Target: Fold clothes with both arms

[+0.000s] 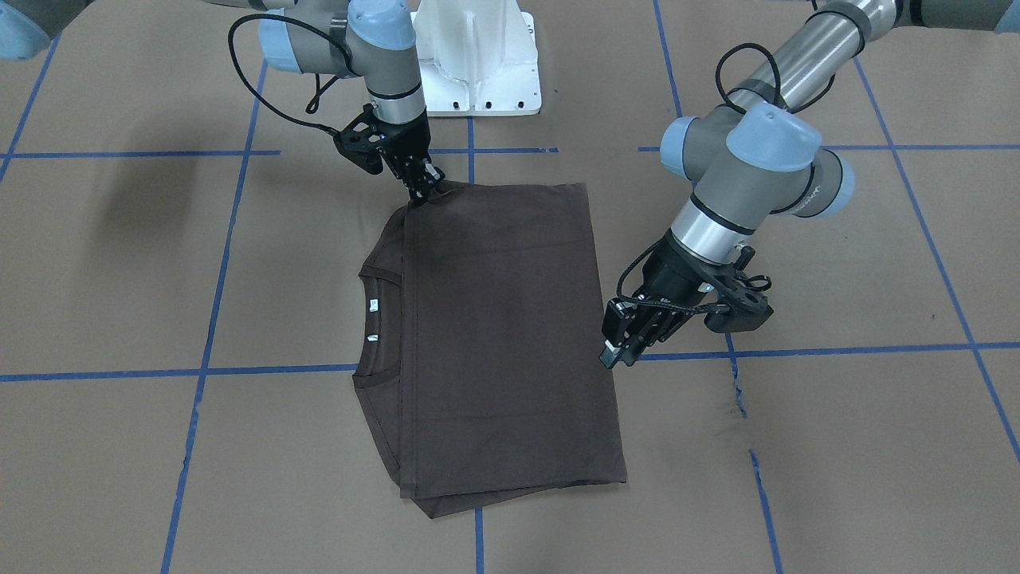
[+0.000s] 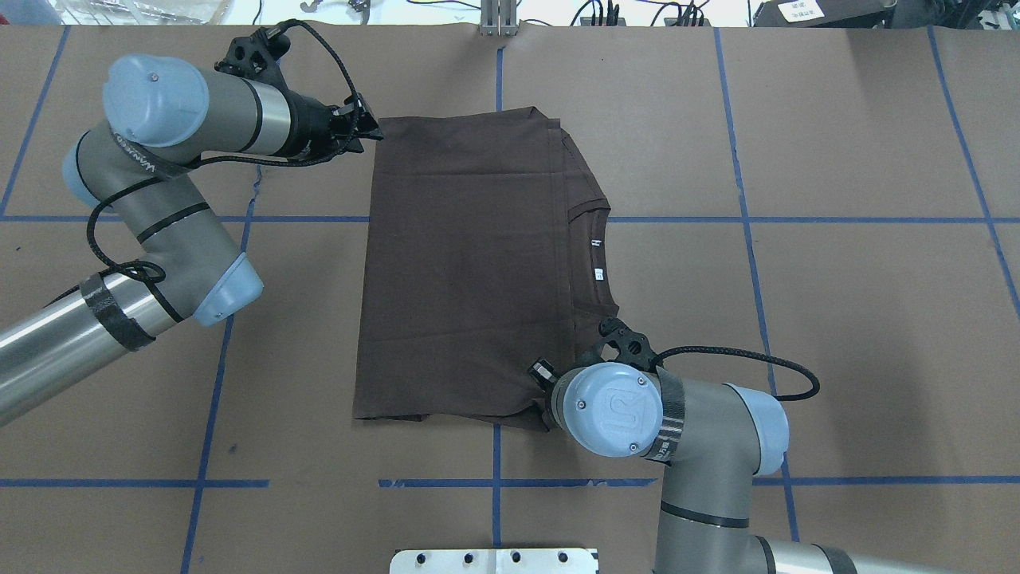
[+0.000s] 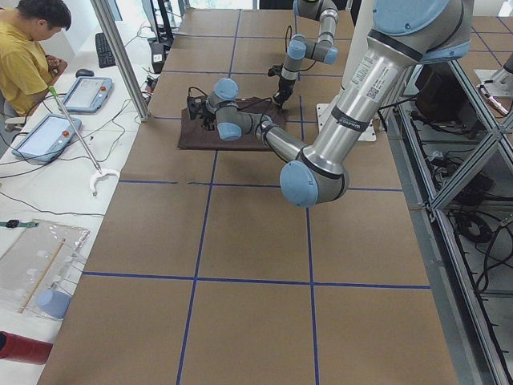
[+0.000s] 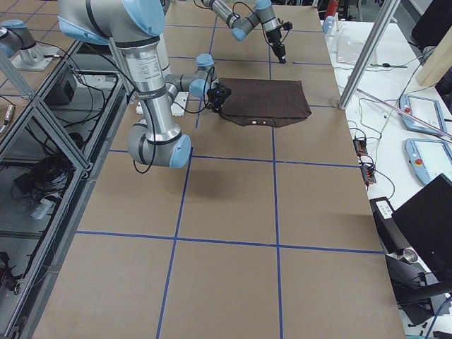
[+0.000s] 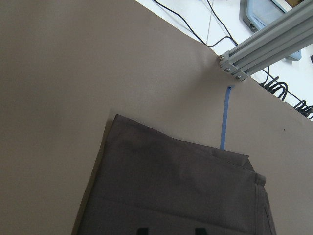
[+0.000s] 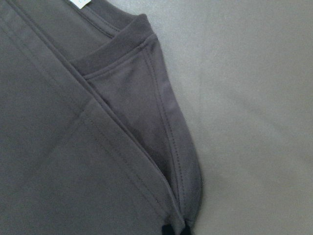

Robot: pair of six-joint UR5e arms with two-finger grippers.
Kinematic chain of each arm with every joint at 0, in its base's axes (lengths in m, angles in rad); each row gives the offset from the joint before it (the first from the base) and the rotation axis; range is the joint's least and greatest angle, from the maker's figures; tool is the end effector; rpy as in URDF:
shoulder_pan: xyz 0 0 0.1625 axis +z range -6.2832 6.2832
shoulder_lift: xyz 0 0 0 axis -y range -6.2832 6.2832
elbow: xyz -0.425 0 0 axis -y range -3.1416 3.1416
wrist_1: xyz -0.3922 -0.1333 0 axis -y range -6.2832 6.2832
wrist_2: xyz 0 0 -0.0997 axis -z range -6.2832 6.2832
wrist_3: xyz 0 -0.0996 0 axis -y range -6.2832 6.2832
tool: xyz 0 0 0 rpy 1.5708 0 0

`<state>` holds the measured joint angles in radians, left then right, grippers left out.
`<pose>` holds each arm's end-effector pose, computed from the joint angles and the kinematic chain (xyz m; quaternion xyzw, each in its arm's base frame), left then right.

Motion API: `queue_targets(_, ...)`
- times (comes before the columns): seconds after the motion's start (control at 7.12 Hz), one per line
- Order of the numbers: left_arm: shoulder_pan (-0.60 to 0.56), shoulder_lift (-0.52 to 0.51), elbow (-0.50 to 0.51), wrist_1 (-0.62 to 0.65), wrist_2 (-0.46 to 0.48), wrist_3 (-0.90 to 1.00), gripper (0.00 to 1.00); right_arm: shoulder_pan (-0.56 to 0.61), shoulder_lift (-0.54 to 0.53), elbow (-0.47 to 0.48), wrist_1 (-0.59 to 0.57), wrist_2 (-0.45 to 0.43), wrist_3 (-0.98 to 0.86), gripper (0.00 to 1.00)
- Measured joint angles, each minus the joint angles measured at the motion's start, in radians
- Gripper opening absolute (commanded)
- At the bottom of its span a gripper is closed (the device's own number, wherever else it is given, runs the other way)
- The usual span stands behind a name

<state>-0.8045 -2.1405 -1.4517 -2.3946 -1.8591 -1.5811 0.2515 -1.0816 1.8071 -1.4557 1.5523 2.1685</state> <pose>0.4117 -0.5791 0.2821 0.1212 0.5876 -0.2367 0.7642 -0.5803 -0.2886 0.2696 -0.0620 -0.4034 0.3795 0.8303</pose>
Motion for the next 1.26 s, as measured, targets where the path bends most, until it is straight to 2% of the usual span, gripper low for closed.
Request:
queue_targets(0.14, 0.014, 0.022, -0.035, 0.0, -0.002, -0.048, 0.44, 0.001, -0.003, 0.013, 0.0, 0.0, 0.0, 0.0)
queue_targets(0.28, 0.055, 0.073, -0.118, 0.013, 0.0, -0.116, 0.46, -0.006, -0.02, 0.04, 0.0, -0.003, 0.001, 0.0)
queue_targets(0.56, 0.226, 0.19, -0.342, 0.114, 0.039, -0.223, 0.47, -0.043, -0.084, 0.128, -0.003, -0.01, 0.005, 0.0)
queue_targets(0.7, 0.315, 0.226, -0.412, 0.156, 0.063, -0.267, 0.54, -0.062, -0.099, 0.149, -0.007, -0.019, 0.007, 0.0)
queue_targets(0.84, 0.394, 0.27, -0.452, 0.173, 0.104, -0.343, 0.62, -0.072, -0.105, 0.157, -0.008, -0.029, 0.008, 0.0)
queue_targets(1.26, 0.568, 0.38, -0.478, 0.187, 0.235, -0.482, 0.59, -0.077, -0.108, 0.163, -0.009, -0.035, 0.007, 0.0)
